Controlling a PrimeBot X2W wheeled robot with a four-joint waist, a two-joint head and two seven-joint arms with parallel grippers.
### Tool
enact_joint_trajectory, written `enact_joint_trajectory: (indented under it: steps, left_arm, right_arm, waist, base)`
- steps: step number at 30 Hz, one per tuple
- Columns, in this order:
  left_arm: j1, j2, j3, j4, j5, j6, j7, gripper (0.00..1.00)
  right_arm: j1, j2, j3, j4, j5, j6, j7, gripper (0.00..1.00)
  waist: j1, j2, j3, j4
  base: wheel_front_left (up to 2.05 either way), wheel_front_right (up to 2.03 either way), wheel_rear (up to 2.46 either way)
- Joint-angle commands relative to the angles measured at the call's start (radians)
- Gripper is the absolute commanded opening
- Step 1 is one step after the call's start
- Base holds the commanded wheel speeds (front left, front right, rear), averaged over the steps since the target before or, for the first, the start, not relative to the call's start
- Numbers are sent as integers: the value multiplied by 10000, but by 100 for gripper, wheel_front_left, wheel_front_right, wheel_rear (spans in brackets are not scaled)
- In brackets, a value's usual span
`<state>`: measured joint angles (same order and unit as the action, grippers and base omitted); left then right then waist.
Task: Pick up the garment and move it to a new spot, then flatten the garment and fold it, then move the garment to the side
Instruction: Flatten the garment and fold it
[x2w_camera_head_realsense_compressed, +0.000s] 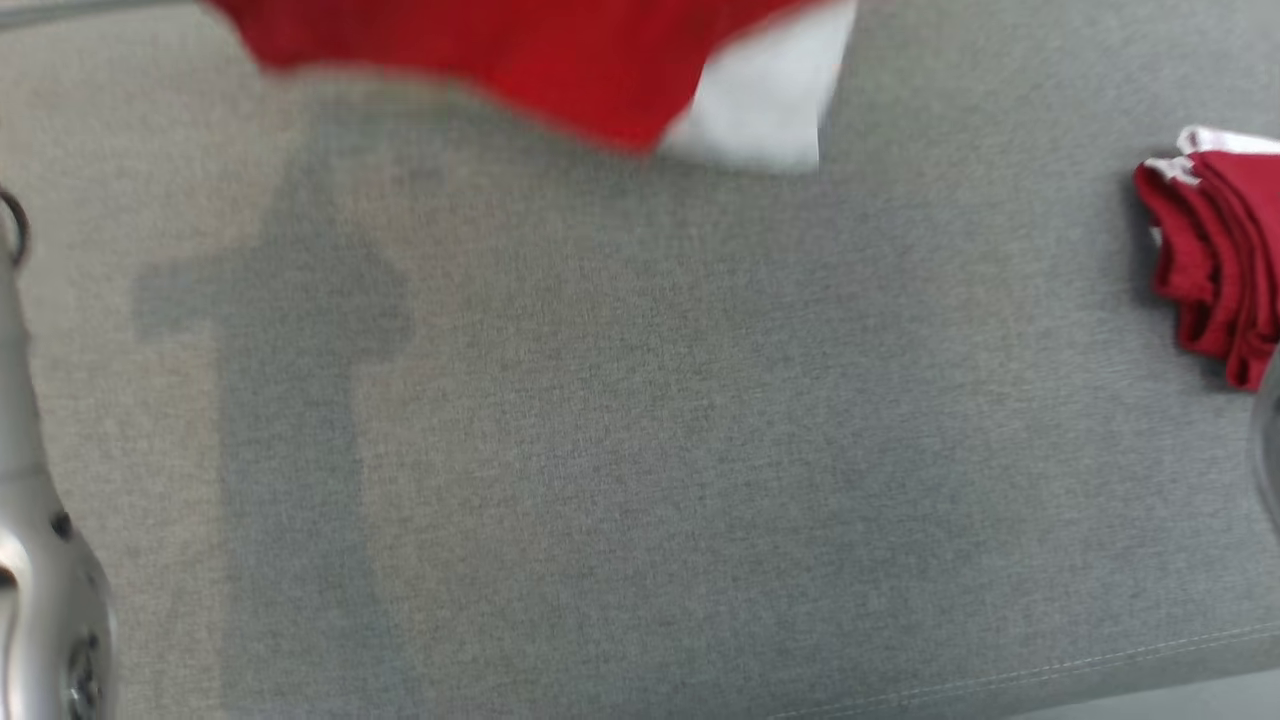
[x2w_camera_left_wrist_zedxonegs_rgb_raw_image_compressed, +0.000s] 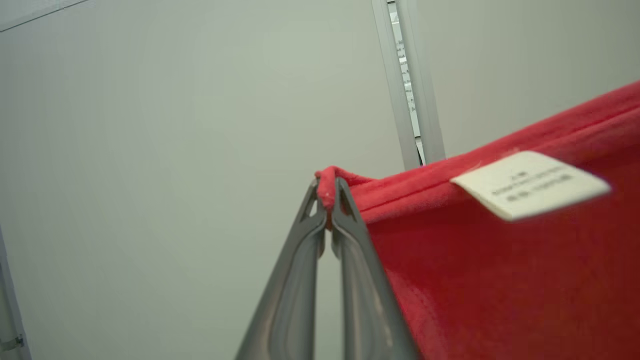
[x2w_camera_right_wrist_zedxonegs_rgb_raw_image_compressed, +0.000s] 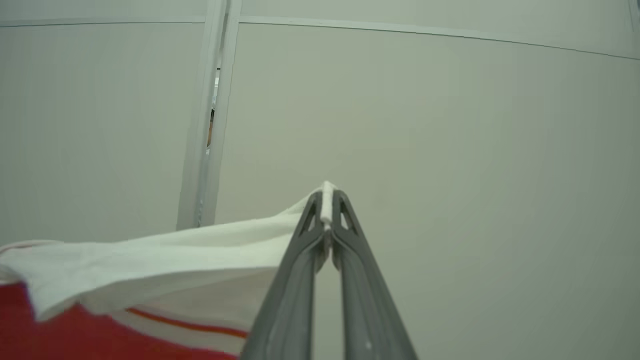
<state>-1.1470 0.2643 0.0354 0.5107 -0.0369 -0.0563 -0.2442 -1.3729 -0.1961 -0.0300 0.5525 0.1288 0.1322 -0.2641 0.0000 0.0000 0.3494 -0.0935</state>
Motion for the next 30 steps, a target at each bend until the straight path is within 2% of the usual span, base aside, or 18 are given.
enact_joint_trajectory:
  steps: [1, 5, 10, 15, 23, 30]
  left_arm:
    - [-490, 161, 88, 184, 127, 182, -104, 0]
    - [-1141, 226, 169, 425, 59, 295, -178, 0]
    - [9, 62, 399, 389, -193, 351, -183, 0]
    - [2225, -476, 907, 254, -620, 460, -188, 0]
    - [5827, -1638, 1567, 457, -929, 476, -192, 0]
    - [7623, -1981, 2051, 525, -1127, 497, -198, 0]
  right_arm:
    - [-405, -129, -235, -107, -305, -28, 3, 0]
    - [-835, -130, -683, -374, -818, -36, 2, 0]
    - [376, -39, -808, -482, -615, -38, 2, 0]
    - [2799, 84, -980, -880, 7, -62, -10, 0]
    - [6875, 321, -381, -1062, 757, -61, -12, 0]
    - [9047, 638, -119, -491, 985, -61, -12, 0]
  waist:
    - [0, 0, 1460, 356]
    - [0, 0, 1515, 368]
    - [0, 0, 1549, 284]
    - [0, 0, 1388, 243]
    - [0, 0, 522, 220]
    - [0, 0, -447, 173]
  base:
    - [0, 0, 0]
    - [0, 0, 0]
    - [0, 0, 0]
    - [0, 0, 0]
    - [0, 0, 0]
    - [0, 0, 0]
